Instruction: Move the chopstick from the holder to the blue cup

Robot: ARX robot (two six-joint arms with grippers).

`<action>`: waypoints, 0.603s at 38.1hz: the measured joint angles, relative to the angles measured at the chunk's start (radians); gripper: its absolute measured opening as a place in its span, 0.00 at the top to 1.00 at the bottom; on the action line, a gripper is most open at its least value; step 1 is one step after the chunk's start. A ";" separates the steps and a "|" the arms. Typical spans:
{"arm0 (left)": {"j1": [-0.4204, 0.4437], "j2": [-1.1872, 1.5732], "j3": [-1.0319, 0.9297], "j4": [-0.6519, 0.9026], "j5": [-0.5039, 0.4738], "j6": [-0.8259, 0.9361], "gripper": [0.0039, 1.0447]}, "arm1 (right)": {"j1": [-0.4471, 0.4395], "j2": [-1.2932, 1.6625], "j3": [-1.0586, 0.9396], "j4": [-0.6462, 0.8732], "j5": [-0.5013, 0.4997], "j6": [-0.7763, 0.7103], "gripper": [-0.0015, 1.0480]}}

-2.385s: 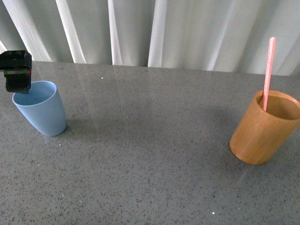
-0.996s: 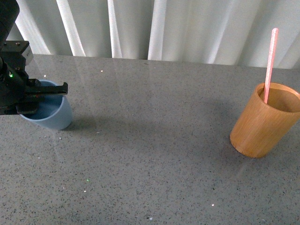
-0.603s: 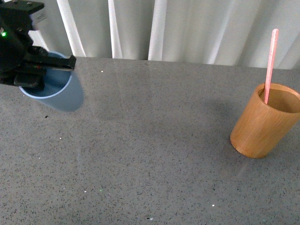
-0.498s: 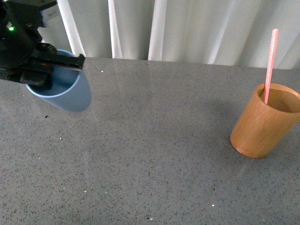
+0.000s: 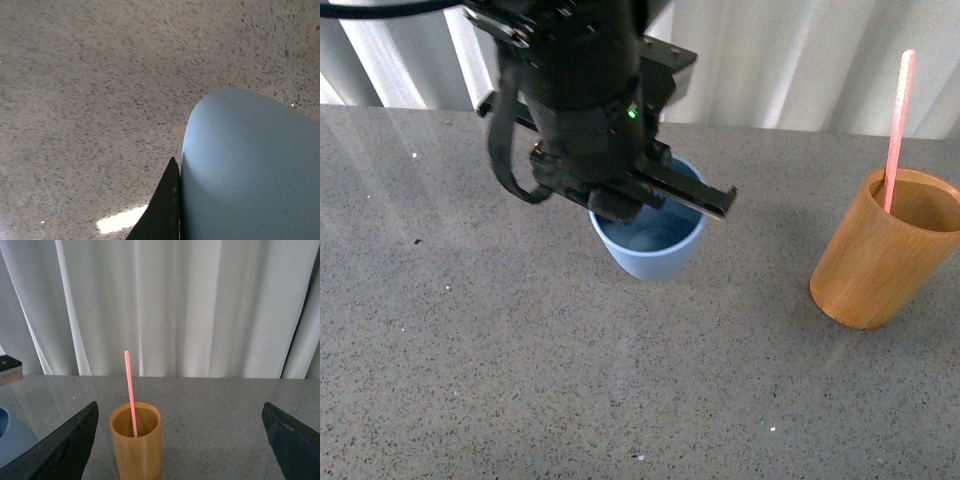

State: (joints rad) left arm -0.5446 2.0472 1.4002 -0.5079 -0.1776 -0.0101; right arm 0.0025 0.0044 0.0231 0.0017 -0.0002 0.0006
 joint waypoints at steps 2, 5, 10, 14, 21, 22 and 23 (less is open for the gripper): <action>-0.021 0.031 0.002 0.006 -0.006 -0.007 0.97 | 0.000 0.000 0.000 0.000 0.000 0.000 0.10; -0.035 0.060 0.003 0.011 -0.010 -0.014 0.97 | 0.000 0.000 0.000 0.000 0.000 0.000 0.10; -0.049 0.101 0.006 0.011 -0.024 -0.019 0.97 | 0.000 0.000 0.000 0.000 0.000 0.000 0.10; -0.051 0.108 0.011 0.018 -0.030 -0.025 0.97 | 0.000 0.000 0.000 0.000 0.000 0.000 0.10; -0.053 0.120 0.016 0.050 -0.039 -0.050 0.97 | 0.000 0.000 0.000 0.000 0.000 0.000 0.10; -0.053 0.122 0.018 0.053 -0.037 -0.055 0.97 | 0.000 0.000 0.000 0.000 0.000 0.000 0.10; -0.055 0.124 0.020 0.058 -0.037 -0.058 0.97 | 0.000 0.000 0.000 0.000 0.000 0.000 0.10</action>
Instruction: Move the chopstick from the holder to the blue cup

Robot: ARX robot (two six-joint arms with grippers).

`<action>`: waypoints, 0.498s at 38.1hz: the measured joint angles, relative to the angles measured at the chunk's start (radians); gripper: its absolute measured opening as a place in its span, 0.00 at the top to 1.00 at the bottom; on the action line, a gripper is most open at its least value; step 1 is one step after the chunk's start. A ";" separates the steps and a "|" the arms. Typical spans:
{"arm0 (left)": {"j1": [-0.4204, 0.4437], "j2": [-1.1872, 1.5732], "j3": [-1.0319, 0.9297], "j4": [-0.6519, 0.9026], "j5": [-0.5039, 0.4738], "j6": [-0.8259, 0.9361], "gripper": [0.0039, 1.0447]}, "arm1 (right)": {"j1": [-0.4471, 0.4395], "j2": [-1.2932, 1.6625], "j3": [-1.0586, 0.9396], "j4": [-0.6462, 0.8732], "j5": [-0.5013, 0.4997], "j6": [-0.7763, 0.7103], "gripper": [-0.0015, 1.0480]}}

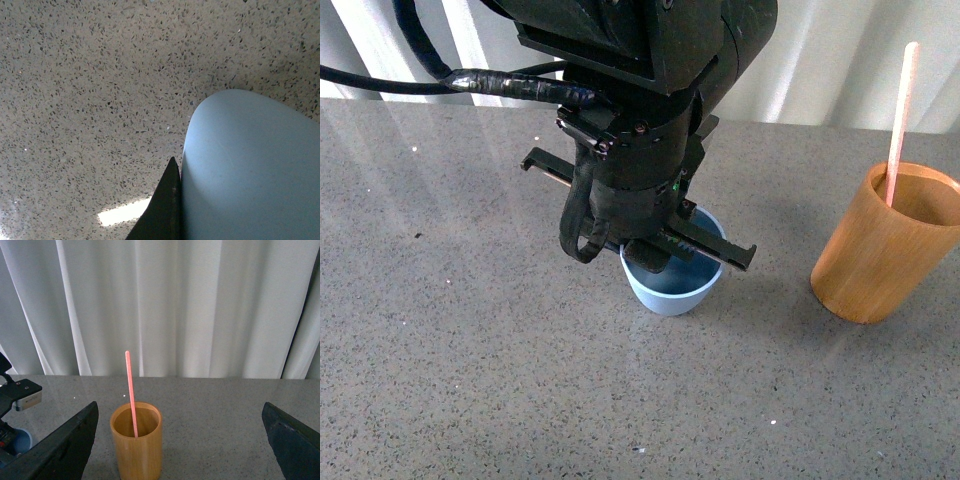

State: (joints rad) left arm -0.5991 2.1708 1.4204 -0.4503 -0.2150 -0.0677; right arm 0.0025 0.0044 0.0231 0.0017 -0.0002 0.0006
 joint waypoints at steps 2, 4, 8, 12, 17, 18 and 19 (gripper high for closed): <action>-0.003 0.003 0.003 0.003 0.002 -0.007 0.91 | 0.000 0.000 0.000 0.000 0.000 0.000 0.10; -0.006 0.008 0.007 0.003 0.009 -0.013 0.80 | 0.000 0.000 0.000 0.000 0.000 0.000 0.10; -0.007 0.008 0.019 -0.010 -0.002 -0.019 0.63 | 0.000 0.000 0.000 0.000 0.000 0.000 0.10; 0.000 0.000 0.050 -0.027 -0.006 -0.023 0.44 | 0.000 0.000 0.000 0.000 0.000 0.000 0.10; 0.019 -0.035 0.056 -0.032 0.018 -0.020 0.20 | 0.000 0.000 0.000 0.000 0.000 0.000 0.10; 0.024 -0.045 0.056 -0.032 0.023 -0.020 0.15 | 0.000 0.000 0.000 0.000 0.000 0.000 0.10; 0.029 -0.055 0.056 -0.032 0.023 -0.019 0.10 | 0.000 0.000 0.000 0.000 0.000 0.000 0.10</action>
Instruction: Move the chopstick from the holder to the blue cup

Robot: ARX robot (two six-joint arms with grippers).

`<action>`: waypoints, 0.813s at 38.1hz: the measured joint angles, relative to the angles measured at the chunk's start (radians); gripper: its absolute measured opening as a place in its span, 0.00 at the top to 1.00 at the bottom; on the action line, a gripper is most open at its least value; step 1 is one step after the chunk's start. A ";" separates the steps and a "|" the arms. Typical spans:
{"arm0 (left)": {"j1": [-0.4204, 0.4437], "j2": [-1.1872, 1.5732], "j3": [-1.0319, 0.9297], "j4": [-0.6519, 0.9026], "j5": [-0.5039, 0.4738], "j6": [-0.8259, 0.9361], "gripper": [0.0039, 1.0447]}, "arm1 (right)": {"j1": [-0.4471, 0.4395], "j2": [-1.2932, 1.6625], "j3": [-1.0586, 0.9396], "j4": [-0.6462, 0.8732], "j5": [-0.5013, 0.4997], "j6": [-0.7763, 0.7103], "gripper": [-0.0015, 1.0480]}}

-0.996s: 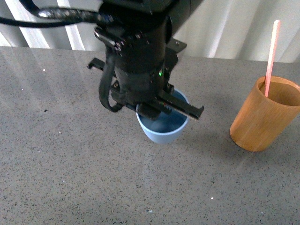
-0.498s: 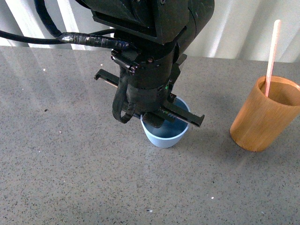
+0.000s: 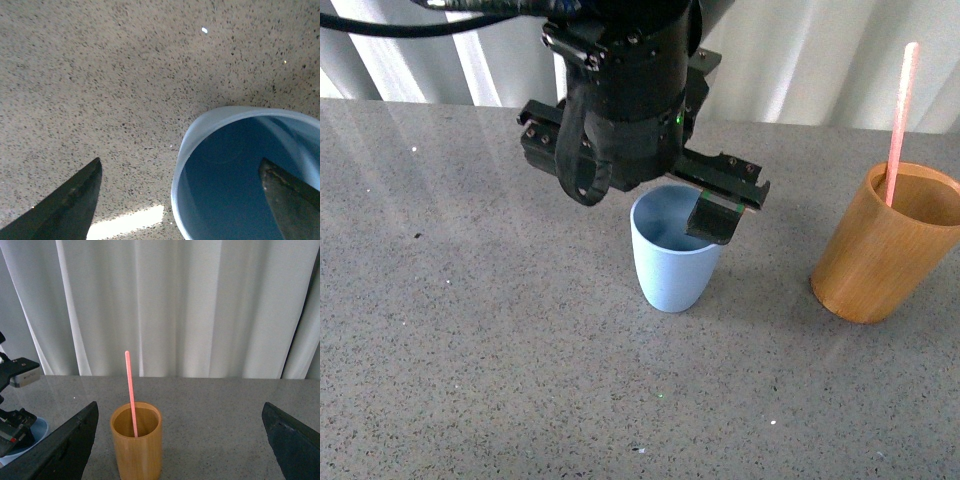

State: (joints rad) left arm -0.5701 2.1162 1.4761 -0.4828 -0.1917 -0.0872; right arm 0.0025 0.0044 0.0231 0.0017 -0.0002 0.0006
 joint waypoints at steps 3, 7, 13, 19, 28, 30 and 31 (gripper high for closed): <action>0.016 -0.038 -0.010 0.016 0.000 0.005 0.07 | 0.000 0.000 0.000 0.000 0.000 0.000 0.10; 0.046 -0.113 -0.056 0.106 0.006 -0.009 0.06 | 0.000 0.000 0.000 0.000 0.000 0.000 0.10; 0.140 -0.335 -0.255 0.431 -0.065 -0.080 0.06 | 0.000 0.000 0.000 0.000 0.000 0.000 0.10; 0.273 -0.612 -0.553 0.784 -0.151 -0.101 0.06 | 0.000 0.000 0.000 0.000 0.000 0.000 0.10; 0.305 -0.725 -0.748 0.912 -0.115 -0.066 0.08 | 0.000 0.000 0.000 0.000 -0.001 0.000 0.10; 0.312 -0.725 -0.794 1.036 -0.067 -0.027 0.15 | 0.000 0.000 0.000 0.000 -0.001 0.000 0.10; 0.316 -0.727 -0.821 1.096 -0.055 -0.009 0.19 | 0.000 0.000 0.000 0.000 -0.001 0.000 0.10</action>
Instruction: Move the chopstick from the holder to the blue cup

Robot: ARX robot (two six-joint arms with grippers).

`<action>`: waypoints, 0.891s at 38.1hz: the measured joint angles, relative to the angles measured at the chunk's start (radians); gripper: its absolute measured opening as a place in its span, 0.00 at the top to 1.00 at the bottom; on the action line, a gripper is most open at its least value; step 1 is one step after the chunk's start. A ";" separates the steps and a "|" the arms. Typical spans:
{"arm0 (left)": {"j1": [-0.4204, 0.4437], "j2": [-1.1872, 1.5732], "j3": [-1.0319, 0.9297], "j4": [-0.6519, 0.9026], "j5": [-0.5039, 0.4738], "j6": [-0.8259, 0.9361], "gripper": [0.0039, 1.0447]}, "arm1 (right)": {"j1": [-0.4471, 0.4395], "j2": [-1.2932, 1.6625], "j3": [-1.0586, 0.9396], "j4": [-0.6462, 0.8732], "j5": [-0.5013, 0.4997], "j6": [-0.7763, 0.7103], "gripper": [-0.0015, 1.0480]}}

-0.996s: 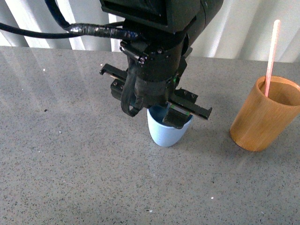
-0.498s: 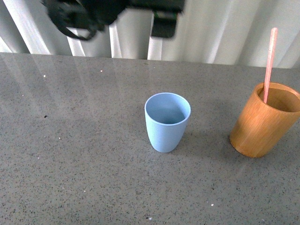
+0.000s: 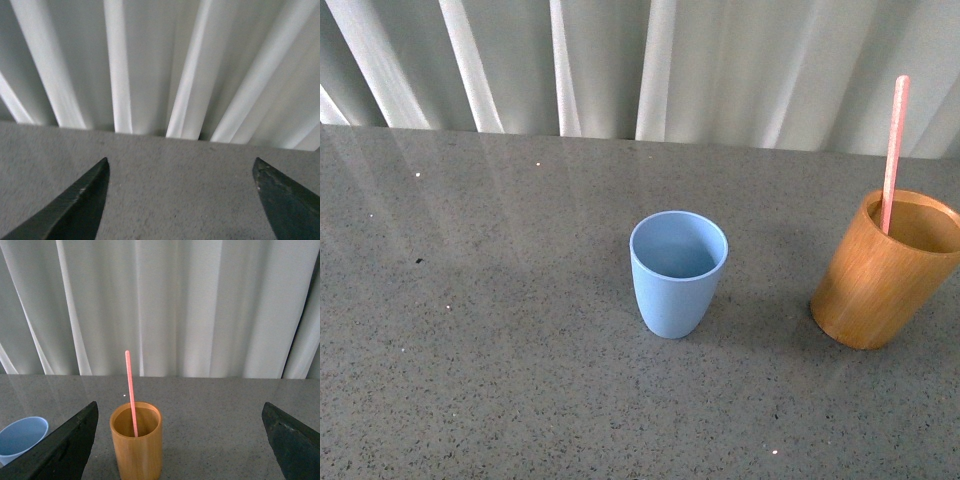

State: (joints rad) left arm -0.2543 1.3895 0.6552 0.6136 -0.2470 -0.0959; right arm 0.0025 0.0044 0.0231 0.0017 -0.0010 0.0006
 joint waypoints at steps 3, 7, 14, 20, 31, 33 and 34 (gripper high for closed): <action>0.031 -0.056 -0.131 0.180 0.042 0.055 0.36 | 0.000 0.000 0.000 0.000 0.003 0.000 0.10; 0.079 -0.154 -0.251 0.220 0.070 0.075 0.58 | 0.000 0.000 0.000 0.000 0.001 0.000 0.10; 0.116 -0.248 -0.369 0.225 0.116 0.084 0.88 | 0.000 0.000 0.000 0.000 0.001 0.000 0.10; 0.145 -0.341 -0.444 0.219 0.143 0.089 0.97 | 0.000 0.000 0.000 0.000 0.001 0.000 0.10; 0.233 -0.511 -0.543 0.143 0.243 0.091 0.97 | 0.000 0.000 0.000 0.000 0.001 0.000 0.10; 0.248 -0.555 -0.561 0.117 0.241 0.091 0.97 | 0.000 0.000 0.000 0.000 0.001 0.000 0.10; 0.251 -0.575 -0.568 0.105 0.241 0.091 0.97 | 0.000 0.000 0.000 0.000 0.001 0.000 0.10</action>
State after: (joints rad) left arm -0.0036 0.8150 0.0872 0.7189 -0.0055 -0.0051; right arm 0.0021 0.0044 0.0231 0.0017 0.0002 0.0006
